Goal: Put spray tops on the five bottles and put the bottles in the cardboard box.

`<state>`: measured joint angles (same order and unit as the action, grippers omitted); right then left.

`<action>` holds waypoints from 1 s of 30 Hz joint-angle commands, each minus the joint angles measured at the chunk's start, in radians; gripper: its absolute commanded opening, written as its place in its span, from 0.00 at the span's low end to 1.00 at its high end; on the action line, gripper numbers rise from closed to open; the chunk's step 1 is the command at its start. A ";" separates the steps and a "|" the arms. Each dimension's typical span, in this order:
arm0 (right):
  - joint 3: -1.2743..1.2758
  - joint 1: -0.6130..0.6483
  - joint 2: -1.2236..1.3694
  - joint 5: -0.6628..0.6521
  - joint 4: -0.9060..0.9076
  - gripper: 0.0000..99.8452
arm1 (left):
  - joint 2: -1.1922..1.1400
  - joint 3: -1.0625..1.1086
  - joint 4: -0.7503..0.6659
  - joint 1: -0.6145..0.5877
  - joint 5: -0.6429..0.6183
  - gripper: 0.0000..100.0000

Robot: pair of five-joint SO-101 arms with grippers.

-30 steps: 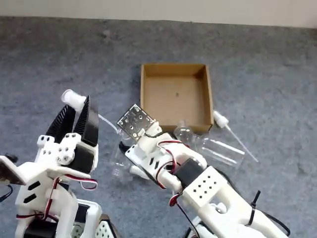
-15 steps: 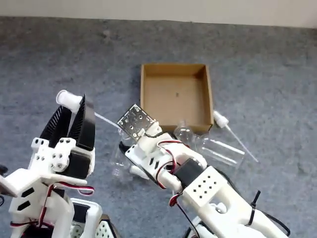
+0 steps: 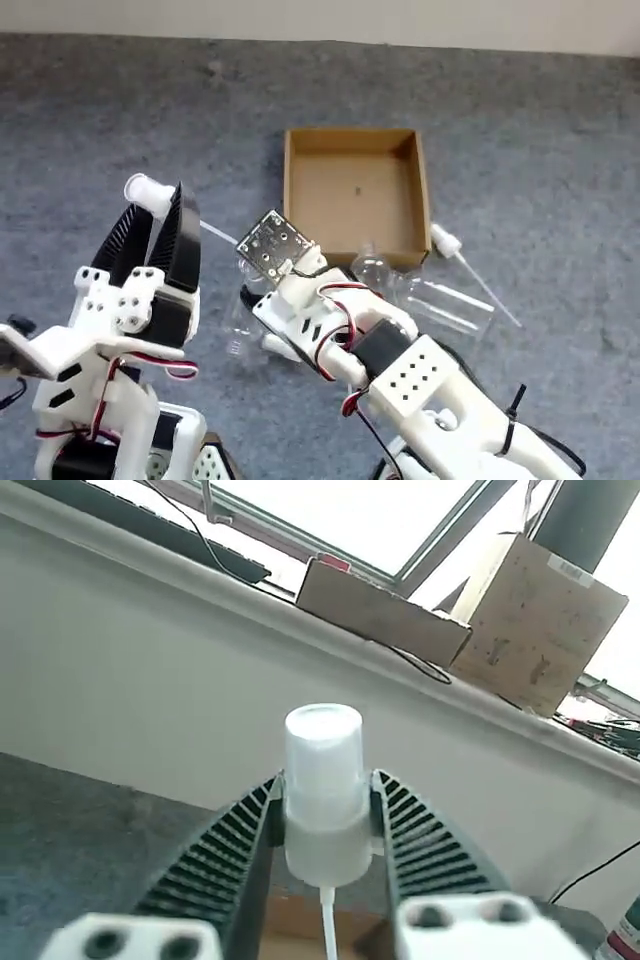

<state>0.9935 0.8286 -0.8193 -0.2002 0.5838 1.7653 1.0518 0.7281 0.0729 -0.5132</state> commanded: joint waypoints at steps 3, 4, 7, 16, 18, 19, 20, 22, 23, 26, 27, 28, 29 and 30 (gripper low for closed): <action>-0.005 -0.015 -0.033 0.009 -0.019 0.00 | -0.013 0.027 0.023 0.031 0.011 0.00; -0.008 -0.016 -0.035 0.009 -0.019 0.00 | -0.013 0.042 0.021 0.047 0.014 0.00; -0.010 -0.025 -0.035 0.005 -0.018 0.00 | -0.016 0.090 0.017 0.102 0.029 0.00; -0.008 -0.096 -0.200 0.011 -0.022 0.00 | -0.016 0.137 -0.026 0.160 0.083 0.00; -0.004 -0.094 -0.274 0.011 -0.022 0.00 | -0.016 0.139 -0.026 0.160 0.083 0.00; -0.002 -0.094 -0.309 0.011 -0.022 0.00 | -0.016 0.137 -0.026 0.159 0.083 0.00; -0.001 -0.094 -0.338 0.011 -0.022 0.00 | -0.016 0.131 -0.028 0.156 0.084 0.00; 0.007 -0.094 -0.371 0.011 -0.018 0.00 | -0.015 0.111 -0.025 0.156 0.084 0.00; 0.031 -0.097 -0.367 0.006 -0.019 0.00 | -0.015 0.091 -0.023 0.156 0.084 0.00; 0.124 -0.097 -0.329 0.003 -0.071 0.00 | -0.005 0.031 -0.021 0.154 0.086 0.00; 0.151 -0.097 -0.309 0.003 -0.105 0.00 | -0.005 0.018 -0.017 0.153 0.087 0.00; 0.170 -0.097 -0.285 0.003 -0.137 0.00 | -0.004 -0.001 -0.008 0.139 0.087 0.00; 0.188 -0.097 -0.260 0.003 -0.160 0.00 | -0.004 -0.021 0.003 0.114 0.087 0.00; 0.203 -0.099 -0.232 0.003 -0.174 0.00 | -0.004 -0.039 0.011 0.082 0.087 0.00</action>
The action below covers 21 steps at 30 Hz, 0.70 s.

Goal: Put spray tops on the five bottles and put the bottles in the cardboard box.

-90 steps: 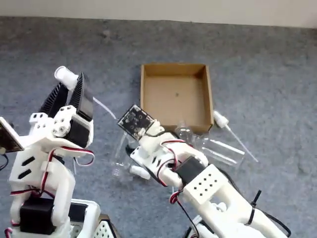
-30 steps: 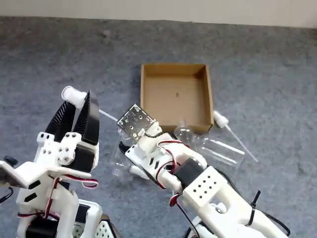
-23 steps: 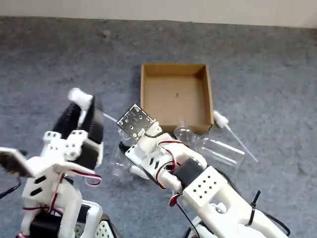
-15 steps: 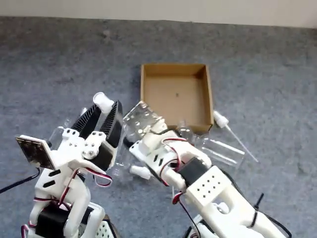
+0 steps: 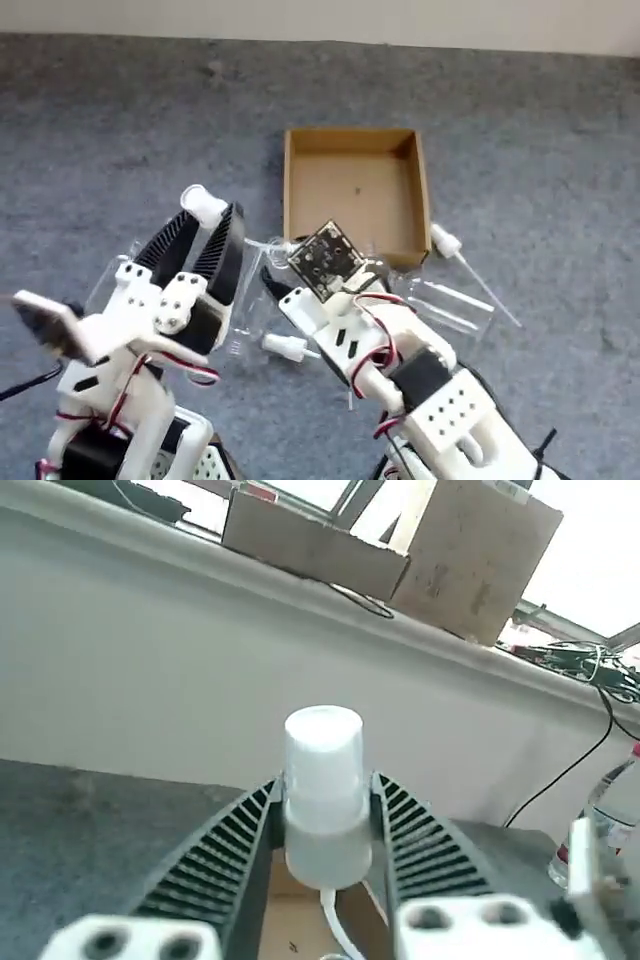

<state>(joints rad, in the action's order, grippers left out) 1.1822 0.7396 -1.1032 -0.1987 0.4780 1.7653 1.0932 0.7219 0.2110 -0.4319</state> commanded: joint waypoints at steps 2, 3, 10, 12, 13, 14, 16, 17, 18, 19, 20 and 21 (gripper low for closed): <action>0.019 -0.012 0.099 0.000 -0.082 0.00 | -0.004 -0.097 0.035 -0.130 0.002 0.00; 0.019 -0.012 0.116 0.000 -0.088 0.00 | -0.004 -0.096 0.046 -0.159 -0.002 0.00; 0.022 -0.012 0.140 0.000 -0.113 0.00 | -0.005 -0.054 0.049 -0.182 -0.002 0.00; 0.022 -0.008 0.140 0.000 -0.113 0.00 | -0.005 -0.054 0.049 -0.182 -0.002 0.00; 0.027 -0.007 0.140 0.000 -0.113 0.00 | -0.005 -0.054 0.049 -0.182 -0.002 0.00; 0.027 -0.007 0.142 0.000 -0.114 0.00 | -0.005 -0.054 0.049 -0.182 -0.003 0.00; 0.025 -0.007 0.145 0.000 -0.114 0.00 | -0.005 -0.054 0.049 -0.170 -0.003 0.00; 0.025 -0.007 0.145 0.000 -0.114 0.00 | -0.005 -0.054 0.051 -0.151 -0.003 0.00; 0.025 -0.007 0.147 0.000 -0.116 0.00 | -0.005 -0.054 0.052 -0.133 -0.003 0.00; 0.025 -0.007 0.147 0.000 -0.116 0.00 | -0.005 -0.056 0.052 -0.113 -0.003 0.00; 0.025 -0.007 0.147 0.000 -0.116 0.00 | -0.005 -0.056 0.052 -0.097 0.000 0.00; 0.025 -0.007 0.147 0.000 -0.116 0.00 | -0.005 -0.056 0.052 -0.090 0.002 0.00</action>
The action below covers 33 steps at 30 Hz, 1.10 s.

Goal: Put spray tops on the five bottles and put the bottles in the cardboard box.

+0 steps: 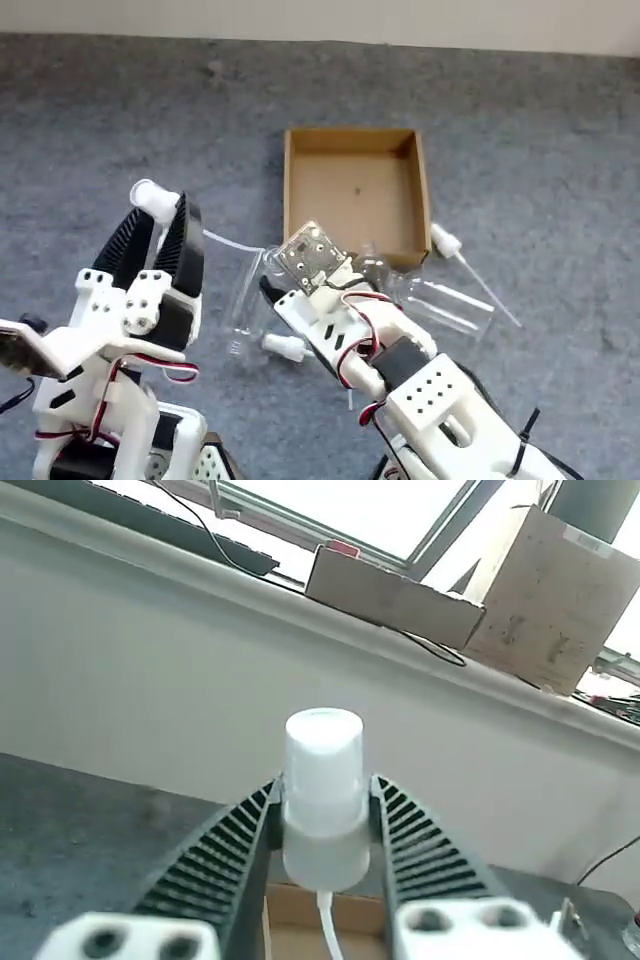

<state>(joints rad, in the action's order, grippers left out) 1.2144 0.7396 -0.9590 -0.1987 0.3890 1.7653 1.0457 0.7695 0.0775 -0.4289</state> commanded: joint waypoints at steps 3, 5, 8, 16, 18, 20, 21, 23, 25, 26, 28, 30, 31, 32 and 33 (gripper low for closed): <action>-0.005 -0.007 -0.002 0.000 -0.027 0.00 | -0.008 -0.005 0.002 0.047 0.000 0.00; -0.005 -0.007 -0.004 0.002 -0.027 0.00 | -0.005 0.015 0.000 0.047 0.000 0.00; -0.005 -0.007 -0.005 0.002 -0.025 0.00 | -0.012 0.059 -0.009 0.054 0.000 0.00; -0.042 -0.013 -0.007 0.008 -0.024 0.00 | -0.015 0.157 -0.115 0.093 0.003 0.00; -0.087 -0.015 -0.007 0.008 -0.022 0.00 | -0.015 0.159 -0.115 0.147 0.037 0.00; -0.140 -0.015 -0.005 0.009 -0.021 0.00 | -0.016 0.165 -0.115 0.219 0.081 0.00; -0.165 -0.015 -0.005 0.009 -0.021 0.00 | -0.016 0.177 -0.115 0.249 0.098 0.00; -0.203 -0.015 -0.005 0.009 -0.012 0.00 | -0.016 0.197 -0.118 0.292 0.120 0.00; -0.229 -0.012 -0.005 0.011 0.030 0.00 | -0.016 0.205 -0.118 0.308 0.133 0.00; -0.239 -0.010 -0.005 0.011 0.047 0.00 | -0.016 0.205 -0.118 0.308 0.135 0.00; -0.242 -0.010 -0.005 0.011 0.061 0.00 | -0.016 0.203 -0.118 0.306 0.135 0.00; -0.243 -0.010 -0.007 0.011 0.061 0.00 | -0.016 0.206 -0.118 0.306 0.137 0.00; -0.243 -0.008 -0.007 0.011 0.061 0.00 | -0.018 0.206 -0.118 0.306 0.137 0.00; -0.243 -0.007 -0.012 0.011 0.062 0.00 | -0.018 0.206 -0.120 0.306 0.138 0.00; -0.243 -0.005 -0.027 0.017 0.062 0.00 | -0.018 0.206 -0.120 0.305 0.138 0.00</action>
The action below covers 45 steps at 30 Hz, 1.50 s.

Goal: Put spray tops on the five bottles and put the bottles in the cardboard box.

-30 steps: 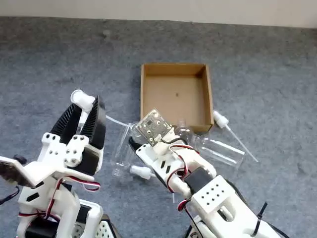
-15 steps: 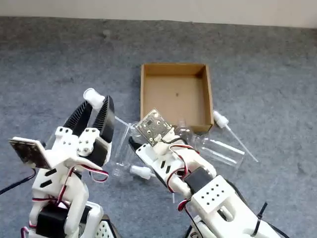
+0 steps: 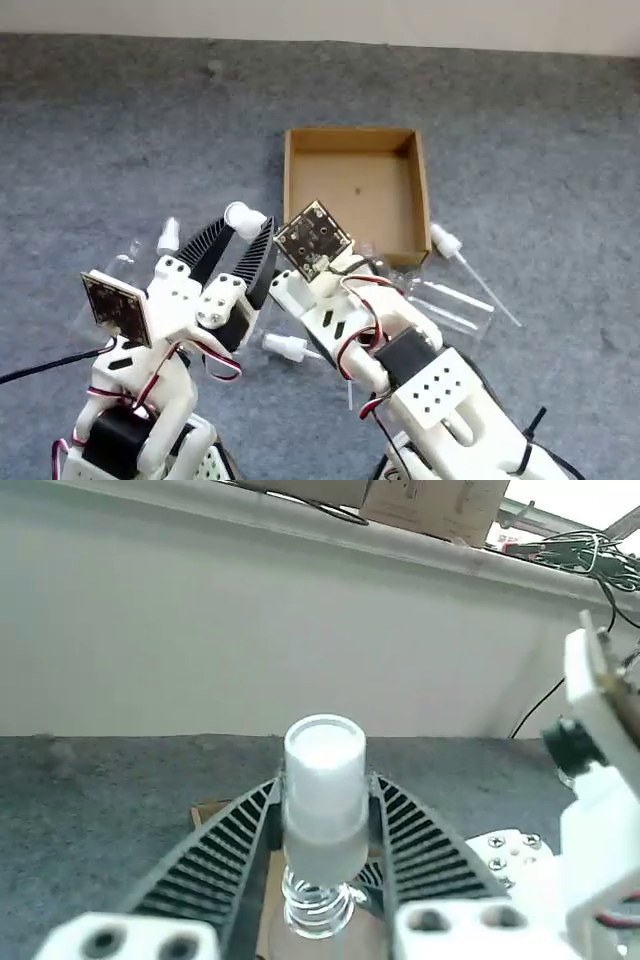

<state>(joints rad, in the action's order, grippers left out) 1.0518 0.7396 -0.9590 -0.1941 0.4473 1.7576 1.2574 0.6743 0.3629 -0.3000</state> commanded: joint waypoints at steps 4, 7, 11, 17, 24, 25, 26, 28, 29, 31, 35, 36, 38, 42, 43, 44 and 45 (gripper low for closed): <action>-0.073 -0.007 -0.142 0.075 0.007 0.00 | -0.025 -0.007 -0.025 0.025 0.069 0.00; -0.071 -0.008 -0.199 0.075 0.039 0.00 | -0.114 -0.027 -0.026 0.027 0.071 0.01; -0.071 -0.010 -0.189 0.075 0.073 0.00 | -0.288 -0.122 -0.026 0.027 0.071 0.12; -0.071 -0.013 -0.165 0.075 0.073 0.00 | -0.386 -0.188 -0.006 0.013 0.072 0.16; -0.074 -0.015 -0.113 0.075 0.071 0.00 | -0.231 -0.369 0.272 -0.004 0.155 0.16; -0.076 -0.015 -0.105 0.075 0.071 0.00 | -0.216 -0.394 0.304 -0.004 0.155 0.16; -0.076 -0.015 -0.097 0.075 0.071 0.00 | -0.200 -0.410 0.325 -0.002 0.155 0.16; -0.074 -0.015 -0.085 0.075 0.071 0.00 | -0.186 -0.435 0.347 -0.007 0.158 0.16; -0.073 -0.015 -0.081 0.075 0.071 0.00 | -0.185 -0.438 0.347 -0.008 0.166 0.16; -0.073 -0.015 -0.082 0.075 0.071 0.00 | -0.186 -0.432 0.330 -0.041 0.209 0.16; -0.070 -0.015 -0.082 0.075 0.074 0.00 | -0.237 -0.414 0.245 -0.125 0.213 0.16; -0.068 -0.013 -0.082 0.075 0.076 0.00 | -0.266 -0.414 0.222 -0.145 0.213 0.16; -0.068 -0.013 -0.082 0.075 0.076 0.00 | -0.338 -0.418 0.180 -0.180 0.212 0.16; -0.068 -0.013 -0.082 0.075 0.076 0.00 | -0.452 -0.433 0.138 -0.194 0.184 0.16; -0.068 -0.013 -0.082 0.075 0.076 0.00 | -0.467 -0.429 0.137 -0.193 0.183 0.16; -0.068 -0.013 -0.082 0.075 0.076 0.00 | -0.476 -0.424 0.137 -0.191 0.181 0.16; -0.068 -0.013 -0.082 0.075 0.076 0.00 | -0.483 -0.415 0.137 -0.191 0.181 0.16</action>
<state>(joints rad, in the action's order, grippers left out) 1.0518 0.7334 -1.0403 -0.1281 0.5194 1.3111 0.8677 0.8370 0.1803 -0.1097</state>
